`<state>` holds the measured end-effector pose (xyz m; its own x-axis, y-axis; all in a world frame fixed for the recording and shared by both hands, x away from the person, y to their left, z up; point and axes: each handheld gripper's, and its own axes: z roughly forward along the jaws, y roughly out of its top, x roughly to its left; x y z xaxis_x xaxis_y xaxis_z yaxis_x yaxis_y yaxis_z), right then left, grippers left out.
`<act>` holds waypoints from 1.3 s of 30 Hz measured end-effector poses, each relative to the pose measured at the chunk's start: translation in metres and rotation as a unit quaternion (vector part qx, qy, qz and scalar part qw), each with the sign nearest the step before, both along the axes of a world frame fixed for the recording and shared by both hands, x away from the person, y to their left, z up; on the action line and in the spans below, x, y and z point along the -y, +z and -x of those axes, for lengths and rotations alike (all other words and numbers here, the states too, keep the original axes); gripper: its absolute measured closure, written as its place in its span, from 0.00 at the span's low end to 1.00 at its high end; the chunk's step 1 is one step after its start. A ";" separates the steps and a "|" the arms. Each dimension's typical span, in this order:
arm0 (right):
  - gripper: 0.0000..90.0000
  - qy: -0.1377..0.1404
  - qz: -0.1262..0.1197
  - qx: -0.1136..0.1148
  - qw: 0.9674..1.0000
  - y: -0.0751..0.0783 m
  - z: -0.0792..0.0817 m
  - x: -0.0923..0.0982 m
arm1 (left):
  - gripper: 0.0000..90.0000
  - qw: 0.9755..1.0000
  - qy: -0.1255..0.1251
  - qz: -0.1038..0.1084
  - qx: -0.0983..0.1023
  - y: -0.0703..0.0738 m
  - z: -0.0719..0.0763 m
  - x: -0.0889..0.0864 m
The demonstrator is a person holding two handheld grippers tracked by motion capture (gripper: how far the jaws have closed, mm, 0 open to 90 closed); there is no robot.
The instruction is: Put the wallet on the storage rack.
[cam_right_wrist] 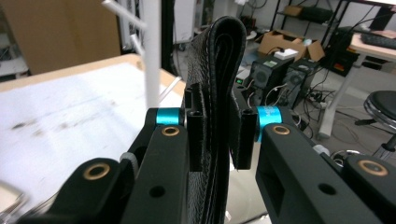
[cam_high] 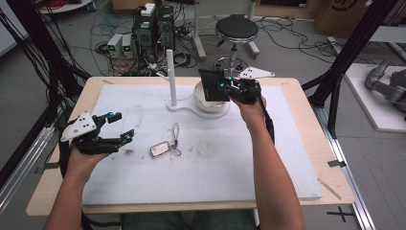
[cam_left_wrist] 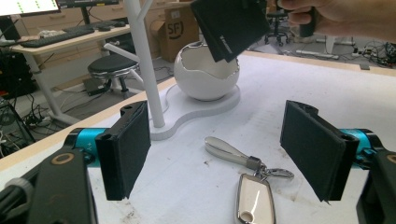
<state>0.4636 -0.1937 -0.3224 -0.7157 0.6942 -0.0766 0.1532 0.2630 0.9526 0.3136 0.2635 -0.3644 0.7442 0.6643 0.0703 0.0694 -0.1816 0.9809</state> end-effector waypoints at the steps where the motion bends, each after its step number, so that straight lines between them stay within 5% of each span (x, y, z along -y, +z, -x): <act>1: 0.90 -0.003 -0.002 -0.001 1.000 -0.001 -0.003 0.000 | 0.27 1.000 0.001 0.001 -0.001 -0.001 0.000 0.000; 6: 0.90 -0.010 -0.005 -0.011 1.000 -0.018 -0.026 -0.004 | 0.27 1.000 0.003 0.002 -0.006 -0.004 -0.002 -0.002; 20: 0.89 -0.021 -0.020 -0.014 0.999 -0.046 -0.044 -0.012 | 0.27 1.000 -0.007 0.000 -0.008 -0.007 -0.002 0.001; 26: 0.86 -0.018 0.014 -0.008 1.000 -0.046 -0.041 -0.012 | 0.26 1.000 -0.004 0.001 -0.001 -0.007 -0.001 0.001; 32: 0.70 -0.027 0.054 -0.010 0.998 -0.044 -0.039 -0.014 | 0.26 1.000 -0.007 0.001 -0.001 -0.006 0.000 0.003; 36: 0.71 -0.040 0.033 0.004 0.999 -0.037 -0.037 -0.013 | 0.26 1.000 -0.007 -0.001 0.000 -0.006 -0.001 0.003; 39: 0.80 -0.043 0.031 0.016 0.998 -0.031 -0.035 -0.017 | 0.26 1.000 -0.007 -0.003 -0.001 -0.006 -0.001 0.004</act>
<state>0.4986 -0.1768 -0.3535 -0.6499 0.7462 -0.1441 0.1466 0.3092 0.9396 0.3150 0.2593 -0.3702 0.7535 0.6534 0.0729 0.0694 -0.1893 0.9795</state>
